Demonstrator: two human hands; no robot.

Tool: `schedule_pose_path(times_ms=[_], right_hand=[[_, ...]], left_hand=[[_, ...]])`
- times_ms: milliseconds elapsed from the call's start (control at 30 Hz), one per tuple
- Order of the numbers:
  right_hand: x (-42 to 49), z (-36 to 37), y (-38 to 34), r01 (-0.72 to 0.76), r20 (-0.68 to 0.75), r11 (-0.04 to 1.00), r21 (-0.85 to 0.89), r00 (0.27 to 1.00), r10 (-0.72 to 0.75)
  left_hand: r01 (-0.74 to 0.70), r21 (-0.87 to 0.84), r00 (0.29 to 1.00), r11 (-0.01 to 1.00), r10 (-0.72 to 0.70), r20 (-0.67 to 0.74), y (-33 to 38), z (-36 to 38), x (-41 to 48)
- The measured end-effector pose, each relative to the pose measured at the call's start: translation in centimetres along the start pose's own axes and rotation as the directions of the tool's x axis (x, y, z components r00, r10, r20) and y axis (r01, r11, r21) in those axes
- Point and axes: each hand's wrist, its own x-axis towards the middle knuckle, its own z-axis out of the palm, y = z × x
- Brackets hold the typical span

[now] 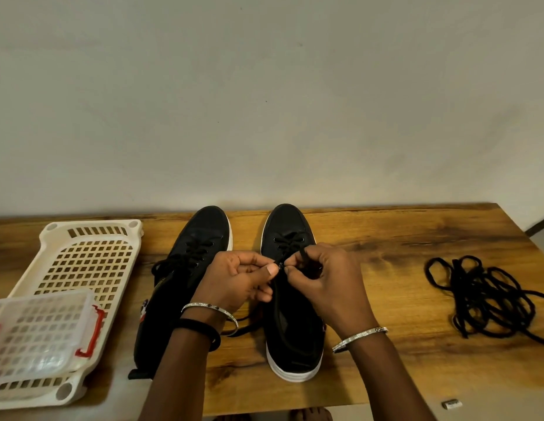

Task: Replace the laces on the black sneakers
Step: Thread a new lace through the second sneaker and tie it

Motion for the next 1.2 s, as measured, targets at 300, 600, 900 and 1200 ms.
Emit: schedule_pose_path(times_ms=[300, 600, 900, 1200], right_hand=[[0.2, 0.5, -0.2, -0.017, -0.013, 0.998, -0.068, 1.0, 0.016], [0.1, -0.1, 0.8, -0.196, 0.104, 0.911, 0.362, 0.98, 0.17], [0.1, 0.0, 0.8, -0.288, 0.232, 0.656, 0.698, 0.957, 0.174], [0.4, -1.1, 1.7, -0.26, 0.237, 0.759, 0.596, 0.961, 0.144]], left_hand=[[-0.034, -0.004, 0.999, 0.999, 0.034, 0.021, -0.1, -0.2, -0.2], [-0.17, 0.227, 0.982, 0.959, 0.184, -0.045, 0.2, 0.5, -0.3], [-0.335, 0.094, 0.902, 0.938, 0.348, -0.257, 1.5, 0.5, -0.4], [-0.333, -0.138, 0.9, 0.933, 0.271, -0.343, 2.9, -1.0, -1.2]])
